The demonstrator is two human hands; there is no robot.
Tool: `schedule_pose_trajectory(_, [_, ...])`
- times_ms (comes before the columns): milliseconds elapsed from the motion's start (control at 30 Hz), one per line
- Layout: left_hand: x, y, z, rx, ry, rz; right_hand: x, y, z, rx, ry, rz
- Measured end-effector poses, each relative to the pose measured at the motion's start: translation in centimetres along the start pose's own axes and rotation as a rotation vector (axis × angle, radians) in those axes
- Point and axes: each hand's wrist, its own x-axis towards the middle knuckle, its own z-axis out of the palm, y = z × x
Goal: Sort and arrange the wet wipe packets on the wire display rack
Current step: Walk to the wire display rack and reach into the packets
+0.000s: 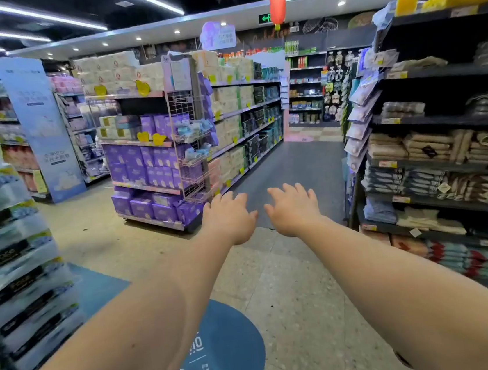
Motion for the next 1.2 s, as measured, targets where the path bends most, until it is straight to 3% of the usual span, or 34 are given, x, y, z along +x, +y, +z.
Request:
schedule_pose_trajectory(333, [14.3,-2.5,5.7,0.013,-0.065,-0.025,14.5,2.6,4.6,-0.001,-0.026,0.005])
schedule_pose_trajectory(667, [33.3,-2.2,10.5,0.048,-0.014,0.064,32.2,8.1,7.5,0.037,0.03,0.03])
schedule_pose_trajectory(1200, [66.0,1.9,22.4,0.093,0.075,-0.149,66.8,22.3,14.0,0.094,0.018,-0.198])
